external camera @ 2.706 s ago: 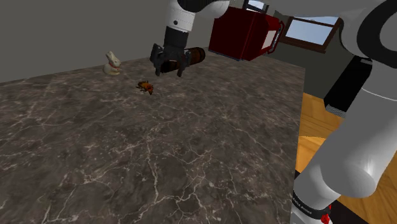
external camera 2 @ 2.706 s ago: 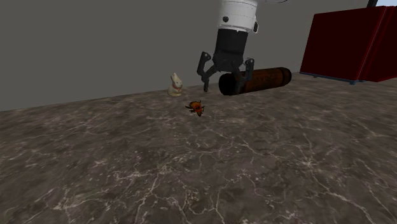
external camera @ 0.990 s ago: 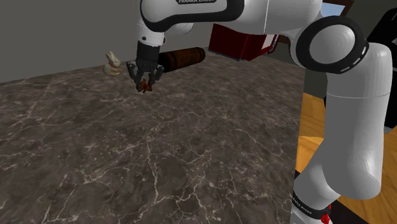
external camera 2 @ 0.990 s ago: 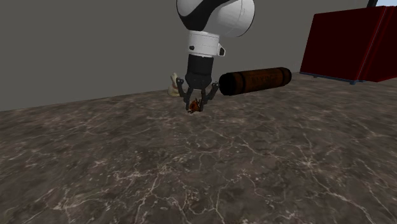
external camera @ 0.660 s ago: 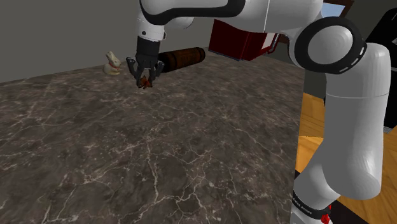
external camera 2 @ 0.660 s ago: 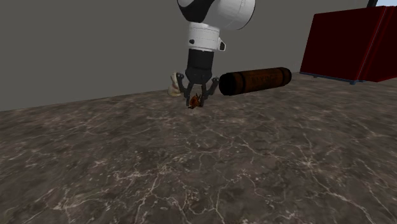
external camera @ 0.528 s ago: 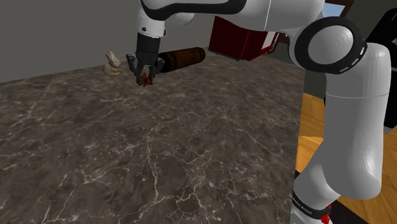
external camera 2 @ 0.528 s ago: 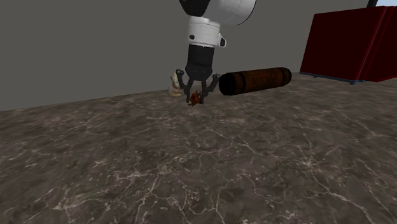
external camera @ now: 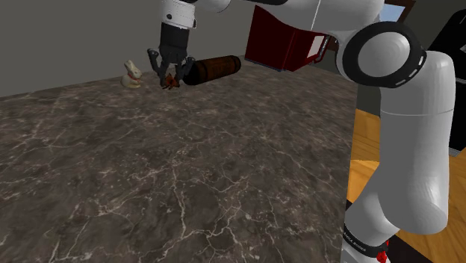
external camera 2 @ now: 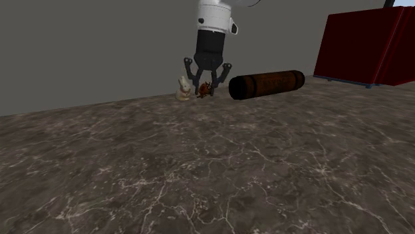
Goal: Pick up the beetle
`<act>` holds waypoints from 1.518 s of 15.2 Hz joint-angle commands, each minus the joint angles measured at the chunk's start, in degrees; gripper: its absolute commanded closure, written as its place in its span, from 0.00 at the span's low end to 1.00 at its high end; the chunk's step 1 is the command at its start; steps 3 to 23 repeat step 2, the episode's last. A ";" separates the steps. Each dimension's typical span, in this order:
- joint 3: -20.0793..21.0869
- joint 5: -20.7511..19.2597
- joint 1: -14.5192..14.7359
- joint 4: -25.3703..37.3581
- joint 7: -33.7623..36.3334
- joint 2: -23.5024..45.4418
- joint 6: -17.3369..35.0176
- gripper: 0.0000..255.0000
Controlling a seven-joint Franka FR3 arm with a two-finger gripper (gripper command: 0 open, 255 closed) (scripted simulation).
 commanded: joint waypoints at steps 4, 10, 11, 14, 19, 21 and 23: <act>0.05 -0.10 0.25 1.51 0.29 0.28 -1.23 1.00; 0.05 -0.10 0.25 1.51 0.29 0.28 -1.23 1.00; 0.05 -0.10 0.25 1.51 0.29 0.28 -1.23 1.00; 0.05 -0.10 0.25 1.51 0.29 0.28 -1.23 1.00; 0.05 -0.10 0.25 1.51 0.29 0.28 -1.23 1.00; 0.05 -0.10 0.25 1.51 0.29 0.28 -1.23 1.00; 0.05 -0.10 0.25 1.51 0.29 0.28 -1.23 1.00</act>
